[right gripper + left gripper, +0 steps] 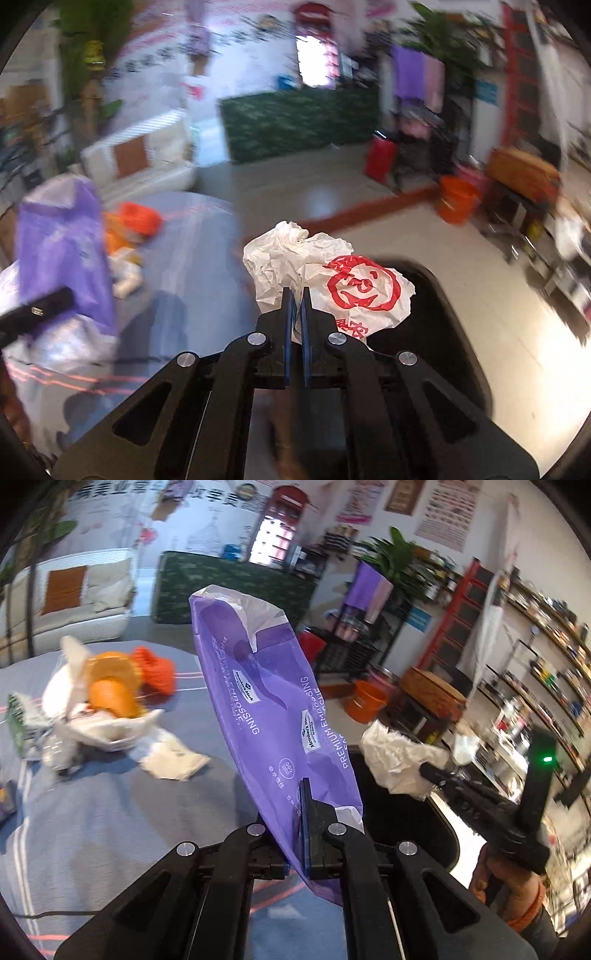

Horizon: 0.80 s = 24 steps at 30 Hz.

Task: Collect trash
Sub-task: 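Carry both items over the black bin and open both tools to drop them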

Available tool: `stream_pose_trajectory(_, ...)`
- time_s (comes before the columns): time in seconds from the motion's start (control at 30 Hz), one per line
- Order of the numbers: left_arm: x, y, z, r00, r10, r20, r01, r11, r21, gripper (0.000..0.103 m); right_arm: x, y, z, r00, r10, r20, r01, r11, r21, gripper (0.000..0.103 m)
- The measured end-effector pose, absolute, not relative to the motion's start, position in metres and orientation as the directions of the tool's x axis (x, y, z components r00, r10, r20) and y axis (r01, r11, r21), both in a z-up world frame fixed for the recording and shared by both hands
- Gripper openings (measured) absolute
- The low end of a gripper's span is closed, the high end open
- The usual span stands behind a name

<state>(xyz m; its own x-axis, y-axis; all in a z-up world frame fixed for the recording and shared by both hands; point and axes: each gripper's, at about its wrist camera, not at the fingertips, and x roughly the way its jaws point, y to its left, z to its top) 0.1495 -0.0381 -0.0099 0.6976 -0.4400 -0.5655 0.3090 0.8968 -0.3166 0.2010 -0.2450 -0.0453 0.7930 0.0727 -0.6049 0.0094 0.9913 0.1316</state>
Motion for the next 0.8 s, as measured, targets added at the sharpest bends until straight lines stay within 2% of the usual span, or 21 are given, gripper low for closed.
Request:
stream_pose_trajectory(0.17,0.168,-0.079,-0.013,0.623,-0.515,-0.589,0.405,0.856,-0.32,0.005,0.203,-0.288,-0.093,0.706,0.025,-0.707,0.14,0.975,0.174,0.005)
stream_pose_trajectory(0.27,0.171,-0.105,-0.019,0.589,-0.533,-0.607,0.443,0.841,-0.309,0.005,0.208,-0.294,-0.107,0.675,0.023,-0.738,0.18,0.964,0.195,0.007)
stream_pose_trajectory(0.33,0.171,-0.116,-0.024,0.564,-0.546,-0.619,0.461,0.83,-0.313,0.005,0.209,-0.297,-0.119,0.656,0.01,-0.755,0.207,0.959,0.192,0.021)
stream_pose_trajectory(0.37,0.174,-0.121,-0.027,0.546,-0.554,-0.629,0.468,0.824,-0.32,0.005,0.21,-0.3,-0.122,0.652,0.01,-0.758,0.218,0.955,0.2,0.046)
stream_pose_trajectory(0.4,0.173,-0.124,-0.031,0.531,-0.558,-0.637,0.474,0.819,-0.323,0.005,0.21,-0.301,-0.123,0.654,0.007,-0.757,0.231,0.95,0.208,0.063)
stream_pose_trajectory(0.67,0.183,-0.163,-0.053,0.433,-0.546,-0.717,0.519,0.801,-0.297,0.005,0.192,-0.337,-0.093,0.733,-0.104,-0.673,0.332,0.917,0.22,0.064)
stream_pose_trajectory(0.8,0.187,-0.182,-0.062,0.387,-0.531,-0.753,0.539,0.794,-0.283,0.005,0.189,-0.352,-0.074,0.757,-0.168,-0.631,0.371,0.906,0.204,0.071)
